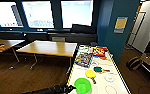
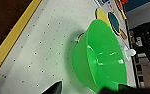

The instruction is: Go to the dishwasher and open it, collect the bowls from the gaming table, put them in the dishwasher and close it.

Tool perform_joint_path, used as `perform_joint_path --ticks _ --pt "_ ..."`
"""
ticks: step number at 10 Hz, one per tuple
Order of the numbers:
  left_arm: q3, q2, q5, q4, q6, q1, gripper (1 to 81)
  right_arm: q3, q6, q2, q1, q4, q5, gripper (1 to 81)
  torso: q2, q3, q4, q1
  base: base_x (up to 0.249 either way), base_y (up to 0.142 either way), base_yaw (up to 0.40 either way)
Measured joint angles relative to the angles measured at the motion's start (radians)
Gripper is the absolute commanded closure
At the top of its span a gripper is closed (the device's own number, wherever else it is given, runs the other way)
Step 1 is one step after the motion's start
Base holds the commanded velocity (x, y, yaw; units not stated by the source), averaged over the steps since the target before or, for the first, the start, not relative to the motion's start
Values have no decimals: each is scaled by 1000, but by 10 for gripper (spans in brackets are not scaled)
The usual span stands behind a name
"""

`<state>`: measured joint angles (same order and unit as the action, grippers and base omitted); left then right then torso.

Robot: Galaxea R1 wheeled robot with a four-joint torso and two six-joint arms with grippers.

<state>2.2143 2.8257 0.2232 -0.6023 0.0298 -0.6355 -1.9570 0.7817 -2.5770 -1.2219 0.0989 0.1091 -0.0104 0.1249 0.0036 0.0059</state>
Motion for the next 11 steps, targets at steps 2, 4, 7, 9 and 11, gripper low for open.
perform_joint_path --ticks 2,4,7,9,11 --pt "24 17 -9 1 0 -3 10 0 0 -1 0 3 0 811 0 0 0 0 0 0 0" --pt "48 43 -15 1 -1 -3 10 0 0 -1 0 3 0 811 0 0 0 0 0 0 0" --pt "119 130 -25 1 0 -3 10 0 0 -1 0 3 0 811 0 0 0 0 0 0 0" --pt "163 193 -26 1 0 -4 10 -9 0 -9 0 3 0 811 0 0 0 0 0 0 0" --pt "197 220 -30 1 -1 -14 10 -10 0 -14 -1 3 0 811 0 0 0 0 0 0 0"
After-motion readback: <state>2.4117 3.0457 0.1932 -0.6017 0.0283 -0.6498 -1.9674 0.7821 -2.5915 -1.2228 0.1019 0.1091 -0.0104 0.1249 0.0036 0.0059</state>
